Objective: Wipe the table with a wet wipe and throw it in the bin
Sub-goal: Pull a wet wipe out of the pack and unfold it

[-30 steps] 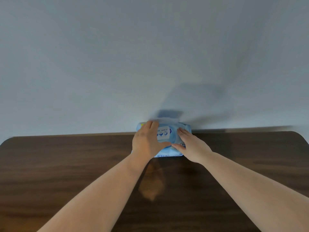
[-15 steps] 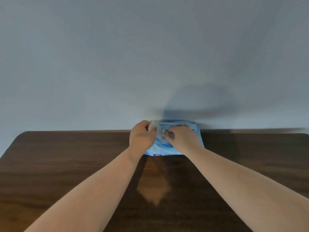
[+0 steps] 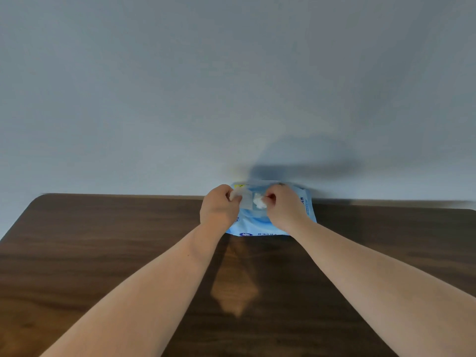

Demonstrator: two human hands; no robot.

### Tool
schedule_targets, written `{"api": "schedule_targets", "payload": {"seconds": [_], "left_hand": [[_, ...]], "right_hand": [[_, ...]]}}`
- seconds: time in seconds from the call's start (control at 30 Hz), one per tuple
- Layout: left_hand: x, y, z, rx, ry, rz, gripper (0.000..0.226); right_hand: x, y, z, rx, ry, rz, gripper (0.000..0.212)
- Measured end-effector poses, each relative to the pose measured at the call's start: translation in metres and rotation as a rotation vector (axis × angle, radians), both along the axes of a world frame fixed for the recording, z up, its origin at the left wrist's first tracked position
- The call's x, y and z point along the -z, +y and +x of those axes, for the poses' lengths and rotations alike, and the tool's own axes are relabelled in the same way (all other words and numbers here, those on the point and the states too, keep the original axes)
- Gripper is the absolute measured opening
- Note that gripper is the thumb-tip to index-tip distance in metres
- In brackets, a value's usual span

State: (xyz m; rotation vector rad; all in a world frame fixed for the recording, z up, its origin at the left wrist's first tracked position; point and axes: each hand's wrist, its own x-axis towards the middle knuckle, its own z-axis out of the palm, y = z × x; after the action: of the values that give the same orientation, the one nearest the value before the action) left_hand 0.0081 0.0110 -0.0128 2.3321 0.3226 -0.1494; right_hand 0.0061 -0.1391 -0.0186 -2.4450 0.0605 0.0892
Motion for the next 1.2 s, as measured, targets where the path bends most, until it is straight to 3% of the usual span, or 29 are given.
{"api": "schedule_targets", "payload": {"seconds": [0.13,0.2,0.3,0.4,0.6,0.8,0.97,1.2], "left_hand": [[-0.004,0.000,-0.005,0.012,0.027,-0.064,0.011],[-0.010,-0.003,-0.008,-0.045,0.010,-0.275,0.029],[-0.029,-0.006,-0.011,-0.088,0.036,-0.581,0.027],[-0.040,0.002,-0.021,-0.012,0.097,-0.740,0.035],[-0.047,0.045,-0.041,0.039,0.027,-0.730,0.026],[-0.056,0.104,-0.063,-0.154,0.029,-0.762,0.024],[-0.054,0.152,-0.084,-0.420,0.045,-1.109,0.023],[-0.040,0.203,-0.114,-0.647,0.113,-1.239,0.021]], "right_hand": [[-0.032,-0.009,-0.008,0.288,0.096,0.519,0.004],[-0.043,-0.015,-0.011,0.326,0.190,0.716,0.009],[-0.055,-0.014,-0.014,0.315,0.272,0.845,0.011],[-0.065,-0.002,-0.016,0.290,0.242,0.860,0.015],[-0.078,0.038,-0.019,0.104,0.230,0.836,0.019],[-0.079,0.087,-0.024,-0.062,0.332,0.914,0.025],[-0.074,0.126,-0.036,-0.248,0.258,0.490,0.039],[-0.059,0.175,-0.034,-0.201,0.343,0.465,0.050]]}}
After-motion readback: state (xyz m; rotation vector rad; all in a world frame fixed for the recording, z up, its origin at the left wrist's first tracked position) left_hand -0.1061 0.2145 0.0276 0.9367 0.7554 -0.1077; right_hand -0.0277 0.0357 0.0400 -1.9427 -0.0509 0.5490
